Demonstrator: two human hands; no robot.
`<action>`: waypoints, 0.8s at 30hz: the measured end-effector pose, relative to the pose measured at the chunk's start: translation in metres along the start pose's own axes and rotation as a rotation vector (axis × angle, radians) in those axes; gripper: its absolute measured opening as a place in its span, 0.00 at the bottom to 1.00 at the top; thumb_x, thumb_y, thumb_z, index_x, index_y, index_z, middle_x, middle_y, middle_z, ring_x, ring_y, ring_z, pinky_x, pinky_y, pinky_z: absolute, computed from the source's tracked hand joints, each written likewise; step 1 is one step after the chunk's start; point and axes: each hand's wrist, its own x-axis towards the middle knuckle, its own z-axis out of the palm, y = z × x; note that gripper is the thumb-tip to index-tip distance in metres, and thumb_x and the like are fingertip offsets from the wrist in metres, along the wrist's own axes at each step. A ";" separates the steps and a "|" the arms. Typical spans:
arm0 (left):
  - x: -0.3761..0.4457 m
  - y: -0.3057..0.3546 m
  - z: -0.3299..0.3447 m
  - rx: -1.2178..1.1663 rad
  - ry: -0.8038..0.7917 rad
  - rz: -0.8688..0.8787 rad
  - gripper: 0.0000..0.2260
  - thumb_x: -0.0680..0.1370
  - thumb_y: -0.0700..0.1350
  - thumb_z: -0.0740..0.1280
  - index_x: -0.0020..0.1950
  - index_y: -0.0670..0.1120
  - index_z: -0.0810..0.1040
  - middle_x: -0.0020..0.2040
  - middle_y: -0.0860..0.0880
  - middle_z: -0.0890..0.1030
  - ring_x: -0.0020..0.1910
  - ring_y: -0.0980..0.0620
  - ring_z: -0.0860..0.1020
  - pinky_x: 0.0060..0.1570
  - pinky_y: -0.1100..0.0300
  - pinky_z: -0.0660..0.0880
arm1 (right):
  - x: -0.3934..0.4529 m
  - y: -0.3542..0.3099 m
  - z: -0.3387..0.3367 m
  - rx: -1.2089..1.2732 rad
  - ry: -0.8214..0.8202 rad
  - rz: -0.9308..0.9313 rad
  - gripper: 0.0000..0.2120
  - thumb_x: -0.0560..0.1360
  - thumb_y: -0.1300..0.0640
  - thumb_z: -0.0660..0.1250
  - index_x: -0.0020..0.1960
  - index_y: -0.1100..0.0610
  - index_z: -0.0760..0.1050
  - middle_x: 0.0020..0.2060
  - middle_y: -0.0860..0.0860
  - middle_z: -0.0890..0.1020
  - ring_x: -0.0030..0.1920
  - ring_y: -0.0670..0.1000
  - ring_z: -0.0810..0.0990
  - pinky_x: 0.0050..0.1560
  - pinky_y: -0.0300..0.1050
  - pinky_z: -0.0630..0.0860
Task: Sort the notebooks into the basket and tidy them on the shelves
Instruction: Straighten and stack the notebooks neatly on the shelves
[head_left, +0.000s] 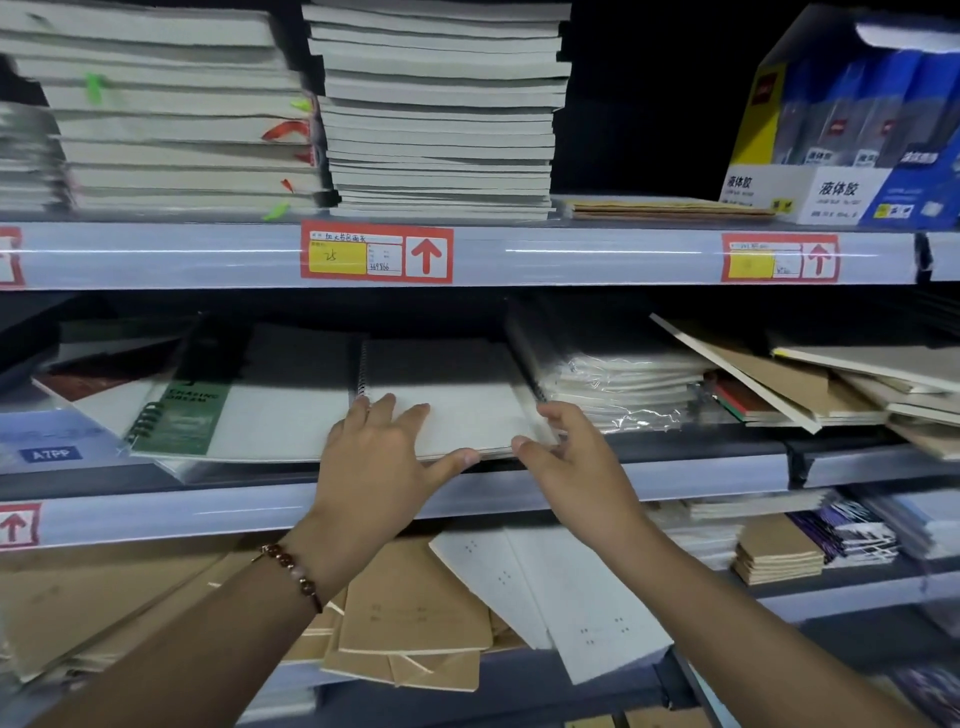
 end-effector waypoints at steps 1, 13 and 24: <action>0.002 0.000 0.000 -0.005 0.004 0.006 0.45 0.68 0.79 0.47 0.67 0.49 0.79 0.64 0.42 0.79 0.68 0.37 0.73 0.63 0.44 0.73 | 0.000 -0.001 0.002 -0.014 -0.004 -0.007 0.22 0.77 0.47 0.67 0.70 0.46 0.67 0.66 0.41 0.71 0.62 0.46 0.74 0.58 0.43 0.69; 0.039 -0.030 -0.008 -0.111 -0.268 0.185 0.37 0.72 0.69 0.65 0.79 0.59 0.61 0.78 0.49 0.62 0.77 0.48 0.60 0.72 0.54 0.64 | 0.035 0.017 0.006 -0.013 0.009 -0.023 0.15 0.76 0.60 0.70 0.61 0.48 0.75 0.55 0.43 0.79 0.57 0.45 0.79 0.56 0.39 0.73; 0.044 -0.041 -0.009 -0.091 -0.164 0.286 0.33 0.72 0.68 0.68 0.74 0.59 0.68 0.68 0.56 0.72 0.66 0.53 0.71 0.63 0.59 0.71 | 0.029 0.022 0.007 -0.266 -0.100 -0.158 0.28 0.71 0.53 0.77 0.68 0.44 0.72 0.58 0.39 0.70 0.50 0.44 0.78 0.56 0.44 0.78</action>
